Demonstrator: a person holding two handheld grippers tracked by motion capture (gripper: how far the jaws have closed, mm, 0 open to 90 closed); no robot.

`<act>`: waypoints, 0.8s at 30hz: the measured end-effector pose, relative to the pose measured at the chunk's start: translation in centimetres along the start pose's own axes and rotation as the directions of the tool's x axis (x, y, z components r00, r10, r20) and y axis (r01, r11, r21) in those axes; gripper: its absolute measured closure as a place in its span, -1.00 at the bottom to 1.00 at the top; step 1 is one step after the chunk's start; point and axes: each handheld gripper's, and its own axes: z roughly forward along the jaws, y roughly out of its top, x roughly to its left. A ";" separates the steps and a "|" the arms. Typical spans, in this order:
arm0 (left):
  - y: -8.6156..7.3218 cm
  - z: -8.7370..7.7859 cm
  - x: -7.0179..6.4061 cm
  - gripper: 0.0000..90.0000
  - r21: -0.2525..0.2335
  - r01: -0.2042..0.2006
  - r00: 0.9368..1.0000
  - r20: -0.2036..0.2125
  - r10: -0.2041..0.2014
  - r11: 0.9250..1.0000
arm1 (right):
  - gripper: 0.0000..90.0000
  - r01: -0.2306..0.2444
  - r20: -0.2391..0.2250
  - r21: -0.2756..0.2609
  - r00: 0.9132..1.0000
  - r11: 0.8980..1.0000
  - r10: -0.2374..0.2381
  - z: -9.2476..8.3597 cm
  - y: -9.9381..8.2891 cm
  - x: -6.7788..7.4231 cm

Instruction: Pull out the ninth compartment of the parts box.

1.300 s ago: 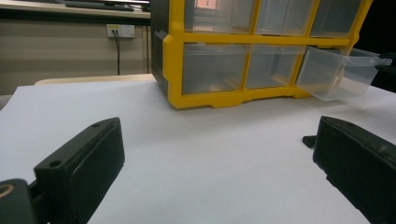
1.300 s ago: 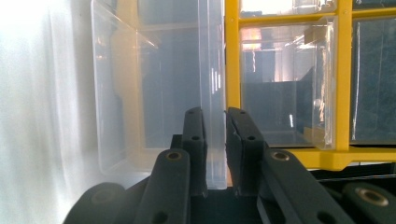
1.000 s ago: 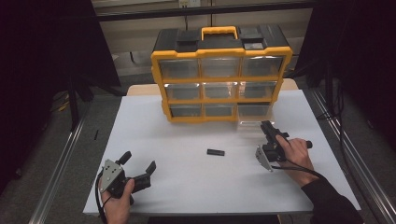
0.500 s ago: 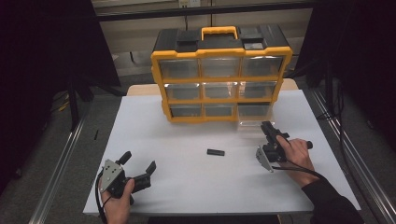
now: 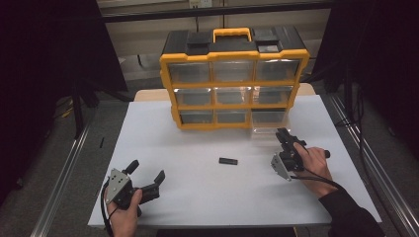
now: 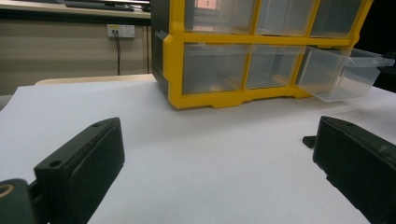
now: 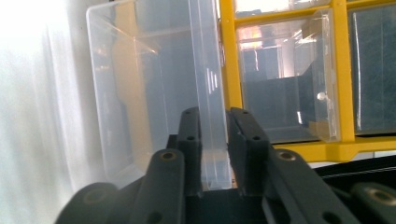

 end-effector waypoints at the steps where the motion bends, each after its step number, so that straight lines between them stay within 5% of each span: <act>1: 0.0 0.0 0.0 -0.95 0.000 0.000 1.000 0.000 0.000 1.000 | 0.58 -0.016 -0.001 0.000 1.000 1.000 0.016 0.0 0.0 0.0; 7: 0.0 0.0 0.0 -0.95 0.000 0.000 1.000 0.000 0.000 1.000 | 0.36 -0.086 0.004 -0.008 0.996 0.996 0.086 0.0 0.0 -0.1; 11: 0.0 0.0 0.0 -0.95 -0.005 0.005 1.000 0.000 -0.005 1.000 | 0.13 -0.174 0.005 -0.013 0.985 0.985 0.174 0.0 -0.1 -0.4; 18: 0.0 0.0 0.0 -0.95 -0.006 0.008 1.000 -0.001 -0.008 1.000 | -0.29 -0.337 -0.018 0.002 0.941 0.942 0.337 0.1 -0.4 -0.6; 22: 0.0 -0.1 0.0 -0.95 -0.005 0.006 1.000 -0.001 -0.006 1.000 | -0.45 -0.419 -0.034 0.004 0.907 0.908 0.419 0.1 -0.5 -0.9; 24: 0.0 -0.1 0.0 -0.95 -0.005 0.006 1.000 -0.002 -0.006 1.000 | -0.51 -0.467 -0.042 0.005 0.884 0.884 0.466 0.1 -0.6 -1.1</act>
